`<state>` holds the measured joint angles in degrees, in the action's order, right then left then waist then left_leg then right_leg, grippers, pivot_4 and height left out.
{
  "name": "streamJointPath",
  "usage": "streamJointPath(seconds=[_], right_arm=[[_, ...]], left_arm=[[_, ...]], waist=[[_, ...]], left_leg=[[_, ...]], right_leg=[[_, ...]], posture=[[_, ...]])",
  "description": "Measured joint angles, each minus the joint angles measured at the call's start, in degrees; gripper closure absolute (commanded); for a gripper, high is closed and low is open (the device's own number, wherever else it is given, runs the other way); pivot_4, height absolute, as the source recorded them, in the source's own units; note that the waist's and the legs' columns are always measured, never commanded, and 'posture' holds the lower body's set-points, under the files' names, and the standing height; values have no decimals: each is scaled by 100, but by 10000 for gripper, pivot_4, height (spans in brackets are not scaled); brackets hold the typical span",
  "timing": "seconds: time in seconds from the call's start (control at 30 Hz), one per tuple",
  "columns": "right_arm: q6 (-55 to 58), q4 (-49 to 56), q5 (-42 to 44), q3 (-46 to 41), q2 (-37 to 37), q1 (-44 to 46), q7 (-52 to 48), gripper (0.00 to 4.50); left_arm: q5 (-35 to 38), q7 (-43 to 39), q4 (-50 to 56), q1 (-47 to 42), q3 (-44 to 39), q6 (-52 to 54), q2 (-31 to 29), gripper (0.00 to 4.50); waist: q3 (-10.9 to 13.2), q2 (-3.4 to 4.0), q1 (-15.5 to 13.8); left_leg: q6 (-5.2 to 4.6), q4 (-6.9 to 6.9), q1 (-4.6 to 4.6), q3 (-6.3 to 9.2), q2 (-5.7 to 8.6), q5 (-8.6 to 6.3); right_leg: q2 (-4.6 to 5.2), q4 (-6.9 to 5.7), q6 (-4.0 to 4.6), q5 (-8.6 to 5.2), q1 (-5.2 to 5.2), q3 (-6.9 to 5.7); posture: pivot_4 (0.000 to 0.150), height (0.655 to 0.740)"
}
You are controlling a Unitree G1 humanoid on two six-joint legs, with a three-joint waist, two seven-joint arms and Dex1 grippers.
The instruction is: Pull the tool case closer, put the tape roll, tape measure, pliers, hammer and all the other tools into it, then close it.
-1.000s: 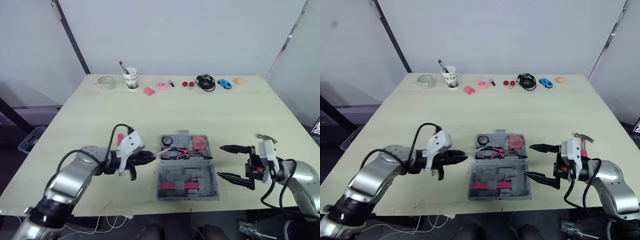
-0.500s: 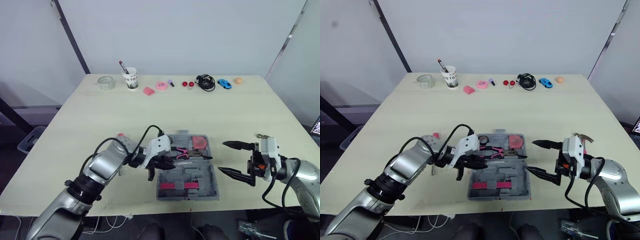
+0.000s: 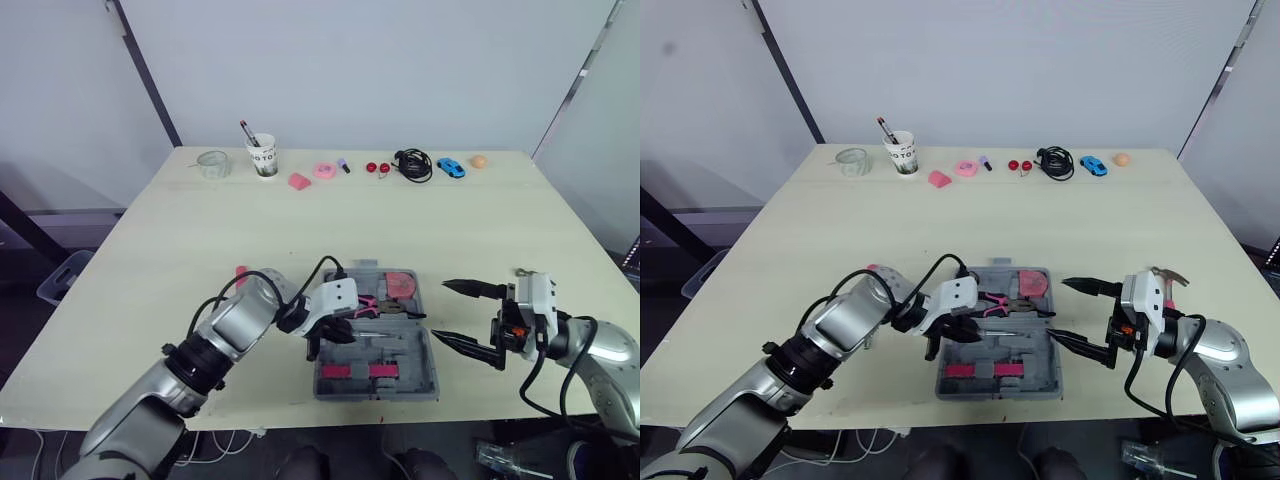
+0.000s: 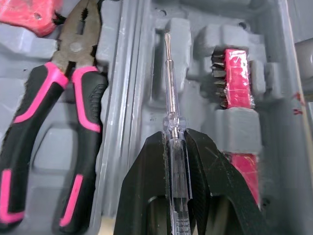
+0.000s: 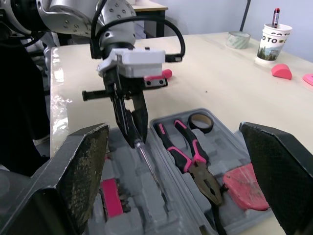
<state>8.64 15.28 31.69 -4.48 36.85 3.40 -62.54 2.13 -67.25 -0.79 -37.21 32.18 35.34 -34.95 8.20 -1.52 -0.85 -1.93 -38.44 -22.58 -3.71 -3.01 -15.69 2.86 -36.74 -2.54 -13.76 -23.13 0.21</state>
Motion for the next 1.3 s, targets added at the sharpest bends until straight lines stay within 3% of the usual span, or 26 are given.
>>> streamJointPath(seconds=[0.7,1.3], right_arm=[[-201,-1,-220,11,-180,-131,66,0],[-395,-10,-372,127,-300,-165,154,0]], left_arm=[[-927,-503,-798,-558,365,-1036,235,44566],[-1179,-567,-889,-636,379,-1045,467,44566]], waist=[[-1,1,1],[-3,4,-3]], left_leg=[[0,-2,-2,4,0,0],[0,-6,-2,6,0,0]], right_leg=[[-4,-1,0,0,0,0],[-4,-4,-1,1,1,0]], posture=[[1500,7400],[1500,7400]])
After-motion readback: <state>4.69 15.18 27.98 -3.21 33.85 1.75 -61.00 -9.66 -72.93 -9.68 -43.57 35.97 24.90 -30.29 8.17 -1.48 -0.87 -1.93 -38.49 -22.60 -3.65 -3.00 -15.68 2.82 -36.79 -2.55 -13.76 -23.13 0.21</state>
